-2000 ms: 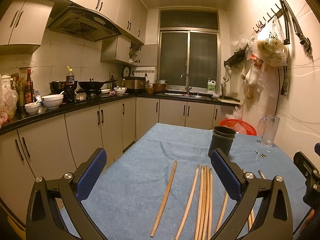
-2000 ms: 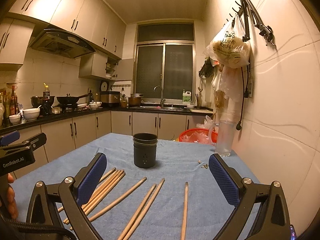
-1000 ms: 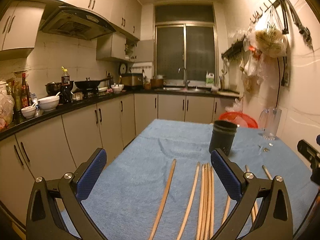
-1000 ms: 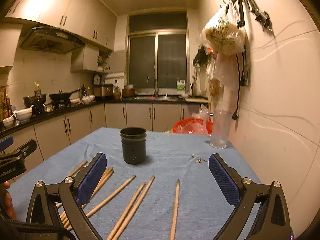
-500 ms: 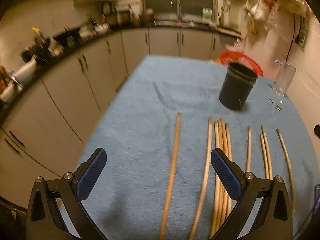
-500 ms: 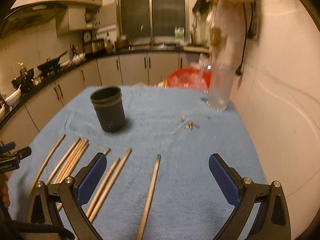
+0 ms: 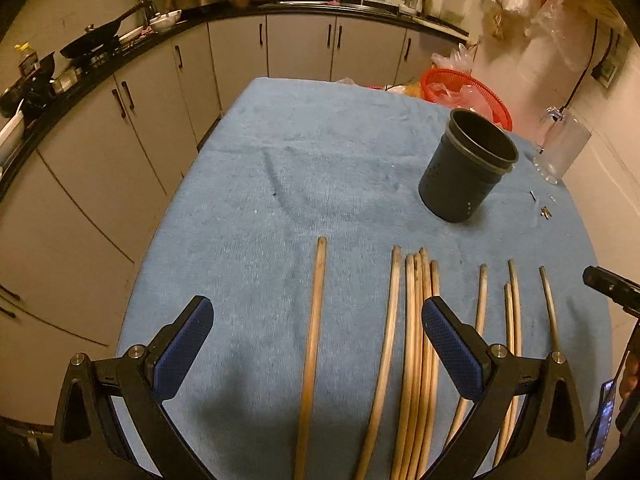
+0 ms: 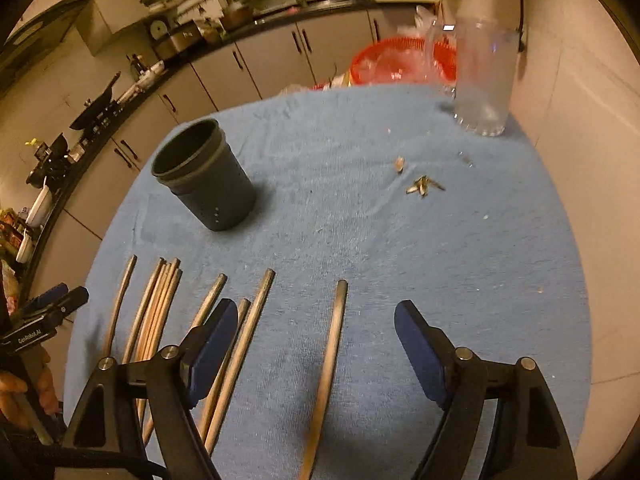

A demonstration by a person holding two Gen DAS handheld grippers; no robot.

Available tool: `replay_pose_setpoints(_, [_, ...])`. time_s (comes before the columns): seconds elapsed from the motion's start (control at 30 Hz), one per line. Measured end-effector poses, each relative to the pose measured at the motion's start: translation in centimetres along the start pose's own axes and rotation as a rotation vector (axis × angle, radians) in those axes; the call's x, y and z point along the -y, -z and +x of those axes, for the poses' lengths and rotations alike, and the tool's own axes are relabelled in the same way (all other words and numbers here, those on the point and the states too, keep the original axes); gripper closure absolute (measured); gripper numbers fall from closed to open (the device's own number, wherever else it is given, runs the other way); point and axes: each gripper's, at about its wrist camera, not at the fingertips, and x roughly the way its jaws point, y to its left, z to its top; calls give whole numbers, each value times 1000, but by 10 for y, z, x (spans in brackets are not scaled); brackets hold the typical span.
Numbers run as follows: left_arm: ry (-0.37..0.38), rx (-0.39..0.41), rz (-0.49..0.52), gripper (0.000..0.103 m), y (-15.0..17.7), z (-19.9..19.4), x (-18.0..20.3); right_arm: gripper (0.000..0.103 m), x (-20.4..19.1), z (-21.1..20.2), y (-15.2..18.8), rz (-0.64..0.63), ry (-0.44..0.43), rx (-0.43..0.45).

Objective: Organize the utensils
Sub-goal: 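Lower the left tool onto a single wooden chopstick and close on it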

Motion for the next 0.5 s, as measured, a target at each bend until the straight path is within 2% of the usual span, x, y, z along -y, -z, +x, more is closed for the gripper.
replay_pose_setpoints(0.07, [-4,-13,-1,0,-6,6,-1,22,1,9,-3,8,0,-24])
replay_pose_setpoints(0.13, [4,-34,-15,0,-10,14,-3,33,3,17,-6,26,-13,-52])
replay_pose_setpoints(0.2, [9,-51,-34,0,-12,20,-7,38,5,27,-8,52,-22,-83])
replay_pose_setpoints(0.37, [2,-92,-41,0,-14,35,-10,45,2,40,-8,55,-7,-117])
replay_pose_setpoints(0.43, [12,-120,-46,0,-15,44,-11,55,3,46,-9,51,-4,-139])
replay_pose_setpoints(0.5, [28,-153,-54,2,-15,53,-12,60,3,50,-9,49,-7,-159])
